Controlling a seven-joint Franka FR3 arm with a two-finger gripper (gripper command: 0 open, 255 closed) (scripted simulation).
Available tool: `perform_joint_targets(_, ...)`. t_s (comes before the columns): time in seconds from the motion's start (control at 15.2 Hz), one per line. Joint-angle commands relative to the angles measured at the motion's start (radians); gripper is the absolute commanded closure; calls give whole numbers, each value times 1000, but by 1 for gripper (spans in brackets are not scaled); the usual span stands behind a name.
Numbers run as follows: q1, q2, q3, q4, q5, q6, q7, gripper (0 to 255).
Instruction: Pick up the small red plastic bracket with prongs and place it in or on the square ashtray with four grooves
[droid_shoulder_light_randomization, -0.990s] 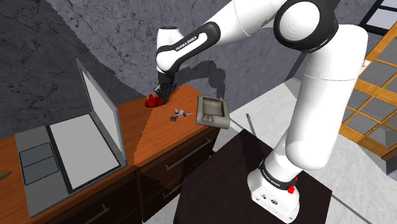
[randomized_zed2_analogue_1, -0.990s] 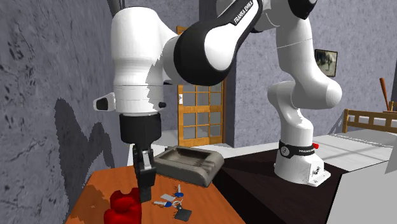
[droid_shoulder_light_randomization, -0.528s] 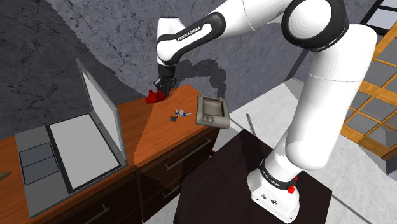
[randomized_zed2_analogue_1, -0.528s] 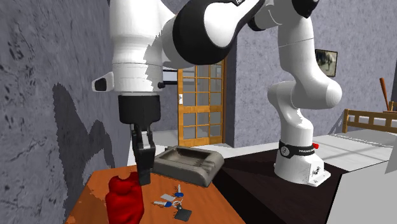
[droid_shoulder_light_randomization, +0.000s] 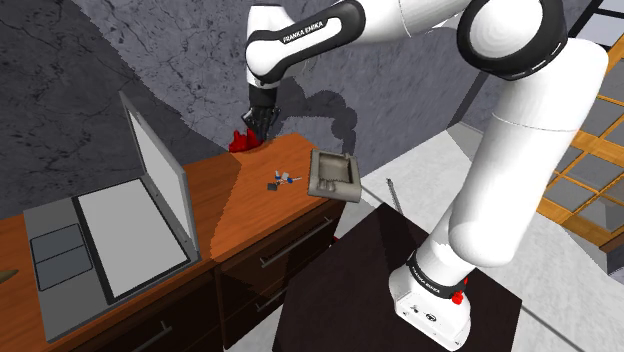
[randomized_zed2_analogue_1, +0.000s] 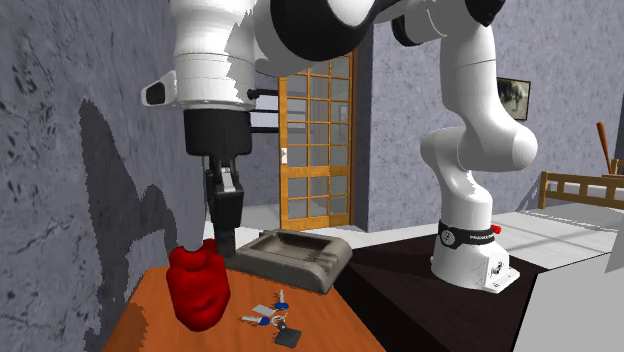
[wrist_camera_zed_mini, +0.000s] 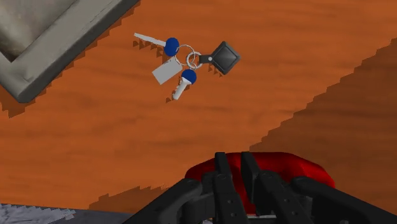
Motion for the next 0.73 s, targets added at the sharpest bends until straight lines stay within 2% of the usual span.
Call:
perform_joint_targets(0.0,0,-6,0,8,1,-14,-1,255)
perform_joint_targets(0.46,-71,-192,-51,-217,13,26,-128,255)
perform_joint_targets(0.53,-61,-163,-43,-190,12,29,-108,255)
perform_joint_targets(0.59,-61,-163,-43,-190,12,29,-108,0)
perform_joint_targets(0.66,-48,-153,-37,-206,-11,50,-21,0)
